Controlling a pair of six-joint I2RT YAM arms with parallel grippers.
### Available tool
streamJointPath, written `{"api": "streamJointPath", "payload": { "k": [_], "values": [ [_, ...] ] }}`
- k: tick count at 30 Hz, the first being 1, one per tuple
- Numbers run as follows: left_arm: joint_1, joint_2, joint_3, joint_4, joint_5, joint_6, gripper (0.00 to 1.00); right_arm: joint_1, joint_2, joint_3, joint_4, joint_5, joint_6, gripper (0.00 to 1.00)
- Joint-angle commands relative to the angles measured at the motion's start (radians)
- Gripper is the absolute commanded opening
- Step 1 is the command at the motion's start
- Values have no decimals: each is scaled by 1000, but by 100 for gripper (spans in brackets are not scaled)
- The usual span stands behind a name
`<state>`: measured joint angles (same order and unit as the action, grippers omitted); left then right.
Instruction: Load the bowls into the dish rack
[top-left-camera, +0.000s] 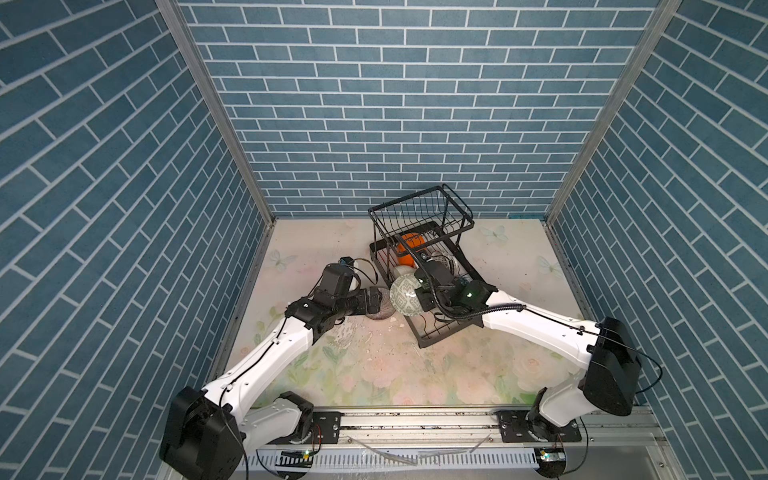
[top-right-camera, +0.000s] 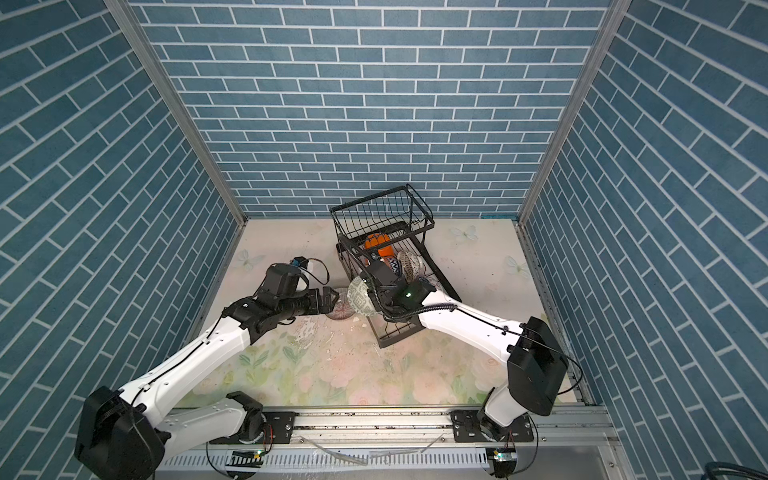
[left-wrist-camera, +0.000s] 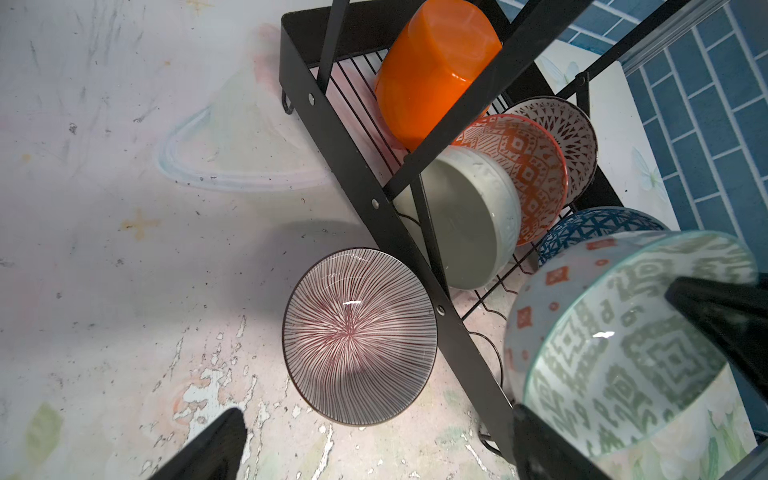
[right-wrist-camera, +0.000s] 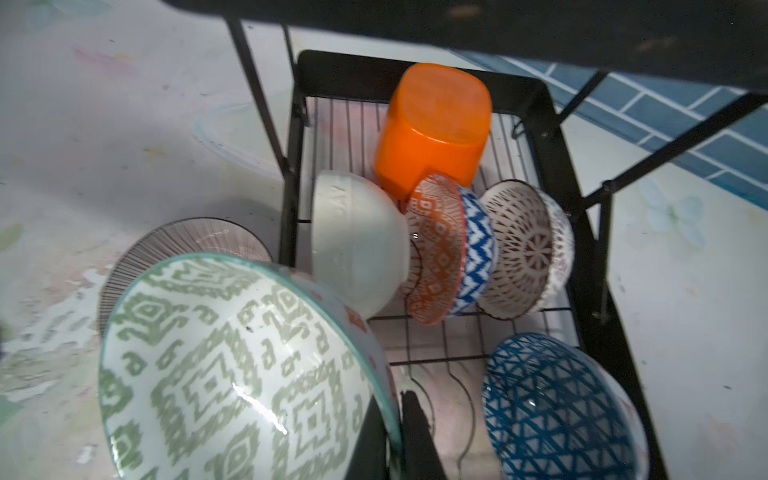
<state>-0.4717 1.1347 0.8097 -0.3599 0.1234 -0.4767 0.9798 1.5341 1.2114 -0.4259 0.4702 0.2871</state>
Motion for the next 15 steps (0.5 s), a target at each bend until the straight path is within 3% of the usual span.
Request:
{"api": "streamJointPath", "payload": {
  "k": [1,7,15],
  "values": [
    [-1,-17,-23,30,-19,-2,100,4,-47,-45,-39,191,-34,0],
    [-1,-13,-30,33,-23,6,100,4,-76,-107,-34,351,-99,0],
    [4,-18,-49,43,-60,19,100,5,-86,-199,52,470,-211,0]
  ]
}}
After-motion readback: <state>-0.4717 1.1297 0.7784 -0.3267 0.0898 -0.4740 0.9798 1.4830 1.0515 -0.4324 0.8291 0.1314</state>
